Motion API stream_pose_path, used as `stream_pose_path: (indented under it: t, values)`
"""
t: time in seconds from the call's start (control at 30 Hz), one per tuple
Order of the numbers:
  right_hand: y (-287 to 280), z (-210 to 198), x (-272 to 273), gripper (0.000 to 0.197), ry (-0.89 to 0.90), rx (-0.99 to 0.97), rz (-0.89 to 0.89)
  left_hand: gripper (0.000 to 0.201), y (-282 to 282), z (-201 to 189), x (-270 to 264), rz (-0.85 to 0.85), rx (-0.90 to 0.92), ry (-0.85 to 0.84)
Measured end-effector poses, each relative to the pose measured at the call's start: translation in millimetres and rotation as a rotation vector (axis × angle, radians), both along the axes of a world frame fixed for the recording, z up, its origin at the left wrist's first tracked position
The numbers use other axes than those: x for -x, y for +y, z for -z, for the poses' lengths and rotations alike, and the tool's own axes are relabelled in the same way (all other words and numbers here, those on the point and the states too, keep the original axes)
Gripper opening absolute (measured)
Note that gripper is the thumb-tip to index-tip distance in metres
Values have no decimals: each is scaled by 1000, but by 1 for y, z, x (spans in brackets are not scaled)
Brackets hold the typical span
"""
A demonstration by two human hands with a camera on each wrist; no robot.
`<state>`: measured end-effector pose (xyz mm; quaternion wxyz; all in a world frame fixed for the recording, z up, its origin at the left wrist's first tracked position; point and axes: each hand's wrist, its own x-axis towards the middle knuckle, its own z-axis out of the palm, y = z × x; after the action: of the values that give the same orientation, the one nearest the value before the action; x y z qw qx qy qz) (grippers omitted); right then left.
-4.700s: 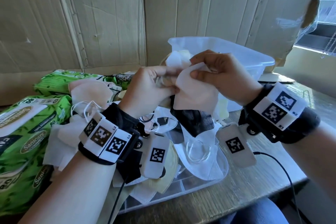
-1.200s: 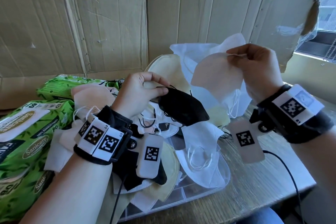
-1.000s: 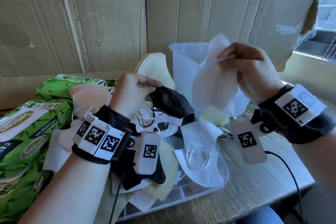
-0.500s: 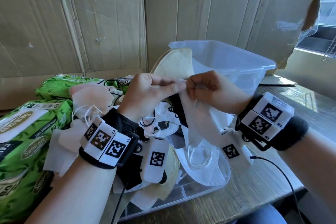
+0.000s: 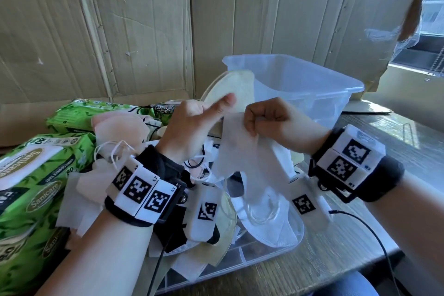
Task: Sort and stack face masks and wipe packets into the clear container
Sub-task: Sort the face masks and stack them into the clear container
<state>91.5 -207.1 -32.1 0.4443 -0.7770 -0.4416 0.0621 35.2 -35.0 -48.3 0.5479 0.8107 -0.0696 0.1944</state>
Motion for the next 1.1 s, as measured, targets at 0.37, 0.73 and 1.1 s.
stream_pose_path:
  t: [0.37,0.73,1.1]
  values:
    - [-18,-9,-14,27,-312,7,524,31,5,1,-6,-82,68,-130]
    - [-13,-17,-2,24,-336,-392,720,33,0,9,-10,-142,-145,-147]
    - [11,-6,8,25,402,-382,52,64,3,2,-5,168,111,-67]
